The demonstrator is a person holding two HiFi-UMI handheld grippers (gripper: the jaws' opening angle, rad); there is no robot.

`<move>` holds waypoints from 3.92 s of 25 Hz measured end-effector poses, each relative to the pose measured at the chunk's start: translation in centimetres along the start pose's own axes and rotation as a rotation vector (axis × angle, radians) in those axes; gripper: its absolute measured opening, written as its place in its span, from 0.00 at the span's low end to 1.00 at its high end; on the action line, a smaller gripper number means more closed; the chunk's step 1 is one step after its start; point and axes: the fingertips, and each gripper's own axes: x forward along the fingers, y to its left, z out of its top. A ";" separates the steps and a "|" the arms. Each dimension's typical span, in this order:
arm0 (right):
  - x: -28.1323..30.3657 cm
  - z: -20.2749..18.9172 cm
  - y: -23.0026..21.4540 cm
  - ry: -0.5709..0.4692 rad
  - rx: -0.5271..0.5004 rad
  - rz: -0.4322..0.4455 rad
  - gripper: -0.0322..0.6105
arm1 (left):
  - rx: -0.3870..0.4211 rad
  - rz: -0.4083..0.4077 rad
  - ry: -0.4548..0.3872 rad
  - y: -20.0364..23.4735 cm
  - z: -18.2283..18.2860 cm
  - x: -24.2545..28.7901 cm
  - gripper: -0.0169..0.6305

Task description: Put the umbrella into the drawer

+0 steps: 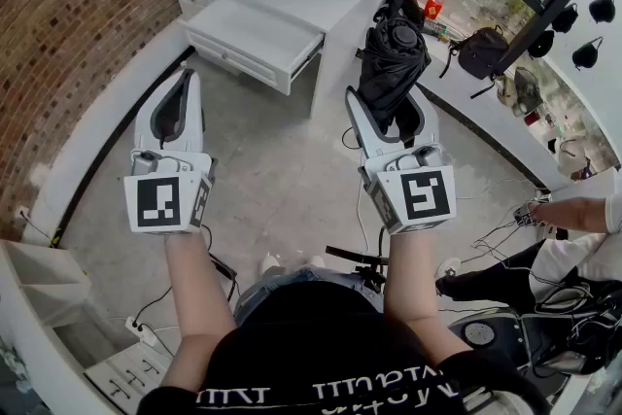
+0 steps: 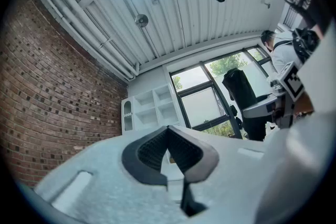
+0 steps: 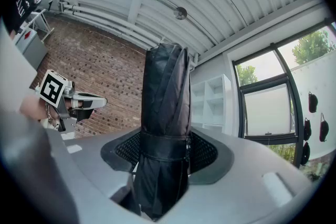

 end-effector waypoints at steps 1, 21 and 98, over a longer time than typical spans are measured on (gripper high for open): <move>-0.2 -0.1 -0.1 -0.001 -0.004 0.004 0.45 | -0.001 0.002 -0.001 -0.3 -0.1 -0.1 0.03; -0.9 -4.0 -4.0 0.028 0.046 0.078 0.45 | -0.008 0.155 0.058 -2.9 -2.3 -1.3 0.03; 63.6 -44.3 1.7 0.754 0.063 0.392 0.45 | -0.144 0.169 0.377 38.4 -39.1 41.9 0.03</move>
